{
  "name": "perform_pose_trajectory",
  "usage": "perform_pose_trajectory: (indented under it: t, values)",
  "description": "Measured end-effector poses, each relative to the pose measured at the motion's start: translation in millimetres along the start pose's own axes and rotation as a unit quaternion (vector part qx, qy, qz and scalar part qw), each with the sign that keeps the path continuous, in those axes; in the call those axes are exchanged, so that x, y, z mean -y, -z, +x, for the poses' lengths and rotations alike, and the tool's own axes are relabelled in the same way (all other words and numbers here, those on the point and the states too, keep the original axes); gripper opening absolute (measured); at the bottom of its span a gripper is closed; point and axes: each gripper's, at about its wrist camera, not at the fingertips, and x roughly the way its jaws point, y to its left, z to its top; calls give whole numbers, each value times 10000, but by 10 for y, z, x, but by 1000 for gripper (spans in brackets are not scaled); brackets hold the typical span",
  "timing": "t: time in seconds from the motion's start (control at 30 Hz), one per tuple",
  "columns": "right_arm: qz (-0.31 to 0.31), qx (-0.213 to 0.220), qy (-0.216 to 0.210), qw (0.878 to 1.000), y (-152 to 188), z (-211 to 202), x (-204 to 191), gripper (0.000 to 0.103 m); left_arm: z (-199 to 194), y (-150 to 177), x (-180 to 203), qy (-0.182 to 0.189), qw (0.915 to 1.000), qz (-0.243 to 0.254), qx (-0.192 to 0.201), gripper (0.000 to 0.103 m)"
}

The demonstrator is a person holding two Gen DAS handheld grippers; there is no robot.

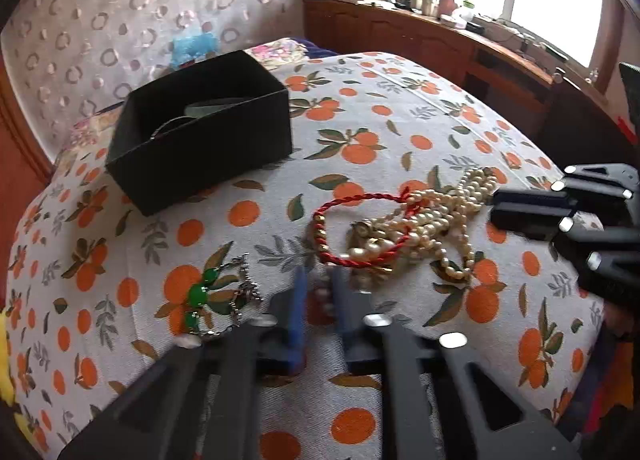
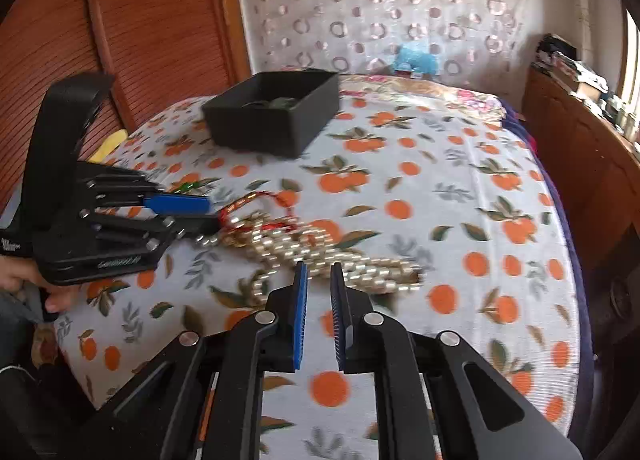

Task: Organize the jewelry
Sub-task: 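Grasp a pearl strand with the left tool while the right holds the necklaces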

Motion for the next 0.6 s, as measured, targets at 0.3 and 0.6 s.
perform_pose_trajectory:
  t: [0.3, 0.6]
  values:
    - [136, -305, 109, 9994, -35, 260, -90, 24, 1, 18, 7, -26, 10000, 11, 77, 7]
    - [-126, -417, 401, 9982, -29, 304, -69, 6, -77, 42, -29, -1, 9998, -50, 207, 7]
